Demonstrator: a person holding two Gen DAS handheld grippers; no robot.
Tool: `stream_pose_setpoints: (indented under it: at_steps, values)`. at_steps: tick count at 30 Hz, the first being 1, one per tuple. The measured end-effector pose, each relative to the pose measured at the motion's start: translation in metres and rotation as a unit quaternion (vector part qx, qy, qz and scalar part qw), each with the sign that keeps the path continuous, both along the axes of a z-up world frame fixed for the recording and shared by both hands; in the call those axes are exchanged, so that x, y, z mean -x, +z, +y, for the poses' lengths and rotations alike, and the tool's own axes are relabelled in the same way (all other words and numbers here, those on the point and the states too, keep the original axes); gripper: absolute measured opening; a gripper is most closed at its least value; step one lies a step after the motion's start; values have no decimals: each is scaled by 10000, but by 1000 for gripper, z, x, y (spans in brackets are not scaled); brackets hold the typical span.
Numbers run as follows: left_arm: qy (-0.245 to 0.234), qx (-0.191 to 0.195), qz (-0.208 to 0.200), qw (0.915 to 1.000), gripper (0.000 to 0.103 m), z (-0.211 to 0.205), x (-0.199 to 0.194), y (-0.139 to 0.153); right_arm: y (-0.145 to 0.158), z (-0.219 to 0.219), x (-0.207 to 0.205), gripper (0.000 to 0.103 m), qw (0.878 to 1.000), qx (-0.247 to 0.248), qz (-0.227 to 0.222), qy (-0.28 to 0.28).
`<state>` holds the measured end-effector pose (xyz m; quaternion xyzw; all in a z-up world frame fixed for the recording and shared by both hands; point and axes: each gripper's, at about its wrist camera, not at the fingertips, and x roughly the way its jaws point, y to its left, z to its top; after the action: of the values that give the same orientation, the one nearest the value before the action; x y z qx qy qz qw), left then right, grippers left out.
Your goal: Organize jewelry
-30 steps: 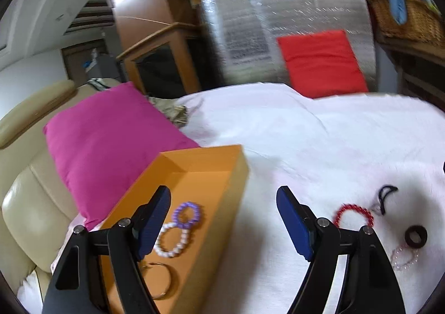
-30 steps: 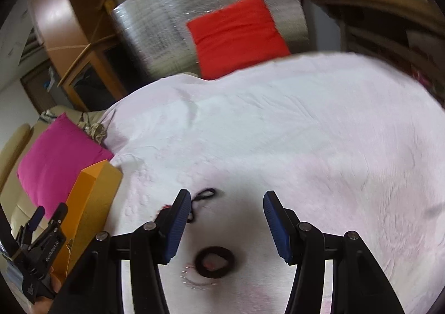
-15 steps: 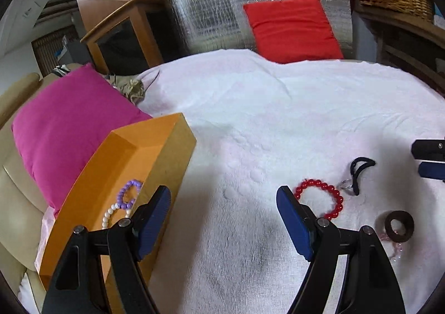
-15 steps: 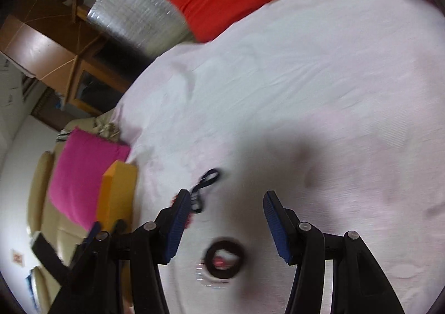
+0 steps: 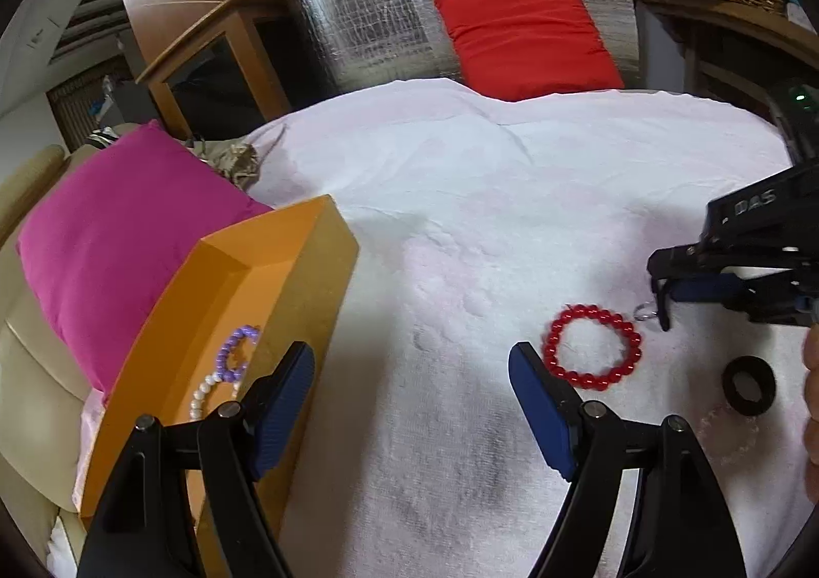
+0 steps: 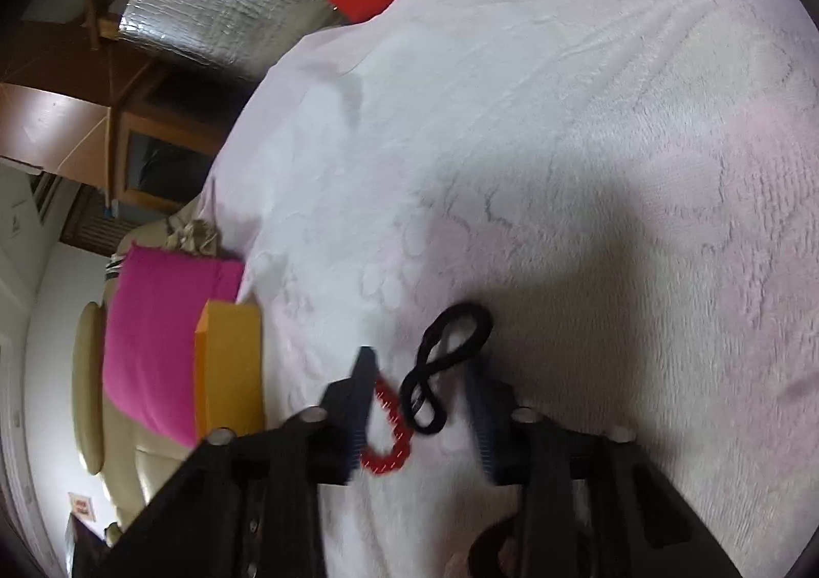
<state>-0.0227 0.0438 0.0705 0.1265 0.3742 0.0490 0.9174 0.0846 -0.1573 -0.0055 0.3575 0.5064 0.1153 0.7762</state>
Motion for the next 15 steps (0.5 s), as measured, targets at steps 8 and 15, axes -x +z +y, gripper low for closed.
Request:
stream_pose_setpoints:
  at_steps: [8, 15]
  values:
    - [-196, 350, 219, 9990, 79, -3, -4, -5, 22, -28, 12, 11, 9991, 166, -379, -99]
    - [-497, 510, 448, 9965, 79, -20, -5, -12, 16, -80, 25, 11, 9990, 197, -98, -382]
